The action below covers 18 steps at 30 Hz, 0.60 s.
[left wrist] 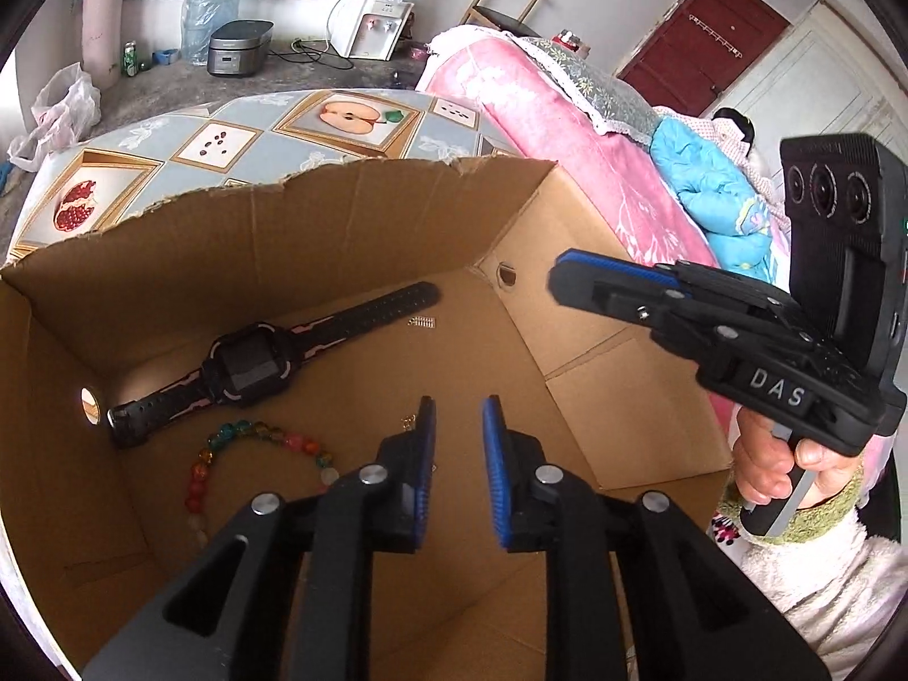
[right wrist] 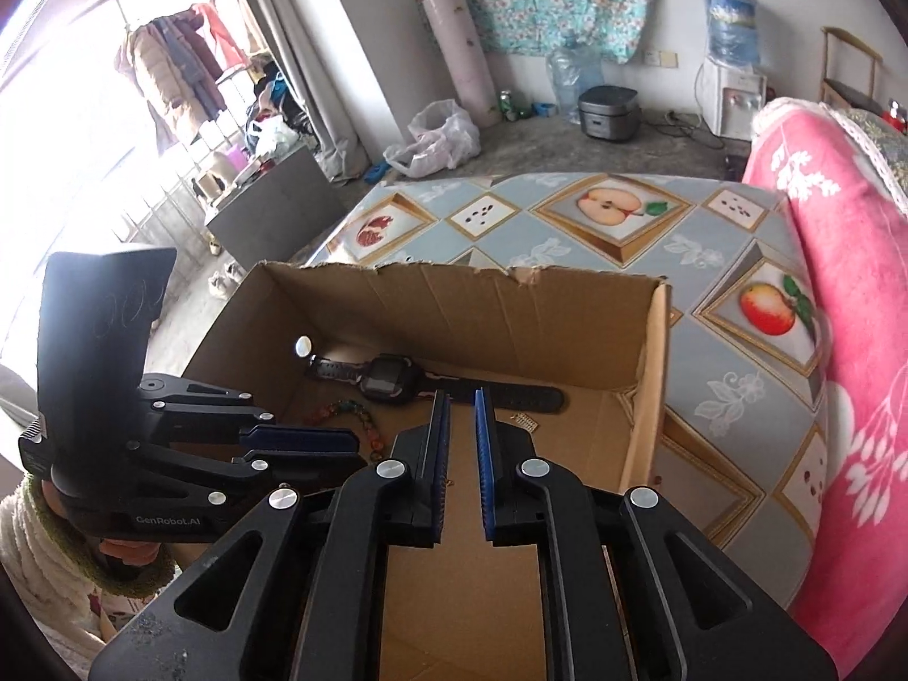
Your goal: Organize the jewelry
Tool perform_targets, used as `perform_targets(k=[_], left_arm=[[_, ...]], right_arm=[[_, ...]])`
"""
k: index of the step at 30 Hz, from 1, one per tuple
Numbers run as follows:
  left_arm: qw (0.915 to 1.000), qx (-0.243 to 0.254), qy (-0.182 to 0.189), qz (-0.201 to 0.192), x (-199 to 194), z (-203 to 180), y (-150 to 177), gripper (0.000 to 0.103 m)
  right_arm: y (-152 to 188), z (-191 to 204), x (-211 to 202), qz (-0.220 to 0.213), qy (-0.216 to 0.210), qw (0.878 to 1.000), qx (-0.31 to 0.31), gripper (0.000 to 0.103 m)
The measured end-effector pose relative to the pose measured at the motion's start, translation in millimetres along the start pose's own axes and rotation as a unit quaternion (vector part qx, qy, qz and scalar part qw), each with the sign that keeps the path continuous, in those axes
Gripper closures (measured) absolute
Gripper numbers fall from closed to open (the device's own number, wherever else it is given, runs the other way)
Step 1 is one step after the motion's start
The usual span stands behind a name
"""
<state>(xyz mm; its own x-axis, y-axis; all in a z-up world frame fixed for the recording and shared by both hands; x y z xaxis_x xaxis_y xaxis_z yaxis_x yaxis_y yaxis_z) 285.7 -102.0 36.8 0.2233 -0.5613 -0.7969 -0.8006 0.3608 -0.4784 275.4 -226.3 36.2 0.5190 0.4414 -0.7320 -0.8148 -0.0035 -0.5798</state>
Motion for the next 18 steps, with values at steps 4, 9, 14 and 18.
perform_targets(k=[4,9,14,18], left_arm=[[0.9999,-0.003,-0.008,-0.012,-8.5,-0.1,0.3,0.087],[0.9987,0.015,-0.025,-0.042,-33.9,-13.8,5.3,0.084],[0.9933,0.040,-0.056,-0.093,-80.6,-32.8,28.4,0.052],[0.9853,0.058,-0.096,-0.128,-123.9,-46.8,69.4,0.031]], right_arm=[[-1.7,-1.3,-15.0,-0.019,0.002,1.000,0.005,0.086],[1.0,3.1,-42.3,-0.047,0.002,0.999,0.007,0.079],[15.8,12.8,-86.2,-0.092,-0.009,0.996,0.006,0.059],[48.1,24.9,-130.1,-0.131,-0.019,0.991,-0.002,0.052]])
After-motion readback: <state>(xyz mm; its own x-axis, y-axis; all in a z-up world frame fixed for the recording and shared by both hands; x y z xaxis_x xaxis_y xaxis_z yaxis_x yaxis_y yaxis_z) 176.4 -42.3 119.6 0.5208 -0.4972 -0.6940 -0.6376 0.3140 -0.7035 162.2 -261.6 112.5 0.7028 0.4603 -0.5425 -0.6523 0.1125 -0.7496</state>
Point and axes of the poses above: each gripper's, at about its wrist camera, not at the fingertips, and x roughly the way its jaws point, z to its left, y to its underside, the point moved 2 cm from there along x, roughly the way its jaws point, and after that the axes turned 5 degrees about x, right-handed, at the moved point
